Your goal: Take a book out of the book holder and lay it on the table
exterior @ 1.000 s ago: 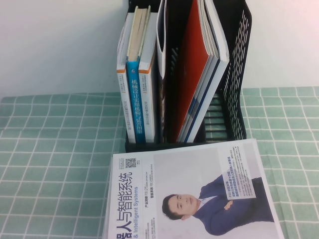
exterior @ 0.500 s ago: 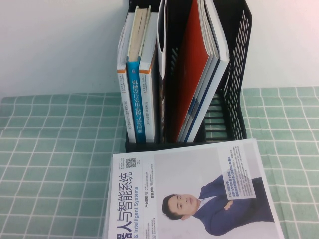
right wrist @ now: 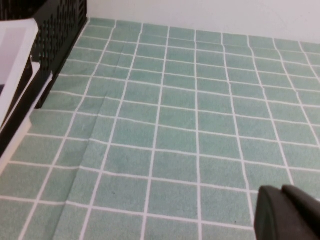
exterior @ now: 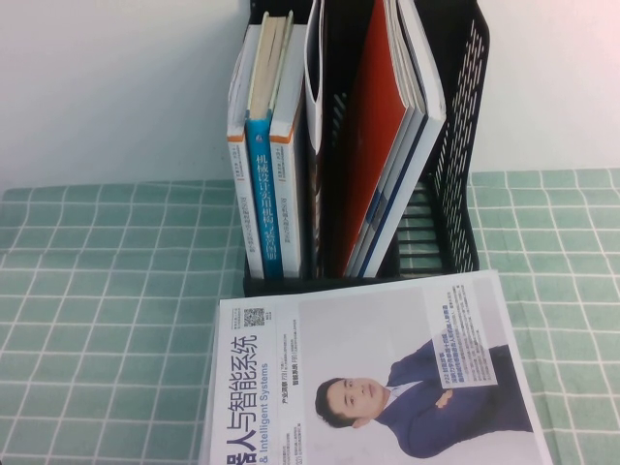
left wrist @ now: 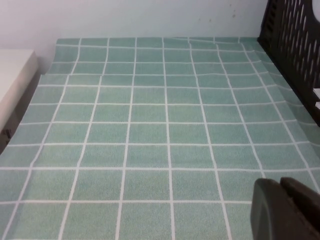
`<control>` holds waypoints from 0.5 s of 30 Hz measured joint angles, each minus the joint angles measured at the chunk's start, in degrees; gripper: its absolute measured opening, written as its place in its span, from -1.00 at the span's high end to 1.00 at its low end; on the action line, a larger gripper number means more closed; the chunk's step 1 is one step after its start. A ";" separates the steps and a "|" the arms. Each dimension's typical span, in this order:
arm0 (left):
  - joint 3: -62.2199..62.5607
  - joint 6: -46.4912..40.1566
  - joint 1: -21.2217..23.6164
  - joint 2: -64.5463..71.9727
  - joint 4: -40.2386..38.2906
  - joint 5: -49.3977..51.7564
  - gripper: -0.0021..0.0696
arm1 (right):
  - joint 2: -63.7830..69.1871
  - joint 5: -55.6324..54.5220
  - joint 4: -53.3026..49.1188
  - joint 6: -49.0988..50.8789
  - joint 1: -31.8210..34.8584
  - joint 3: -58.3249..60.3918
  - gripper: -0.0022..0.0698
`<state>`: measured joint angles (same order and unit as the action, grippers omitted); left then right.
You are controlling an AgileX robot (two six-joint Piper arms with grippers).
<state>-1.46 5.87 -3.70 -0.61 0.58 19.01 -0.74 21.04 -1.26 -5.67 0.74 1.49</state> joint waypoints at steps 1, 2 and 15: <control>0.10 -0.13 0.00 0.00 0.00 0.06 0.95 | 0.00 0.00 0.00 0.00 0.00 0.00 0.95; 0.10 -0.30 0.00 0.00 0.00 0.06 0.95 | 0.00 0.00 0.00 0.00 0.00 0.00 0.95; 0.10 -1.63 0.00 0.00 0.12 0.06 0.95 | 0.00 0.00 0.00 0.00 0.00 0.00 0.95</control>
<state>-1.36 4.24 -3.70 -0.61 0.71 19.07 -0.74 21.04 -1.26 -5.67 0.74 1.49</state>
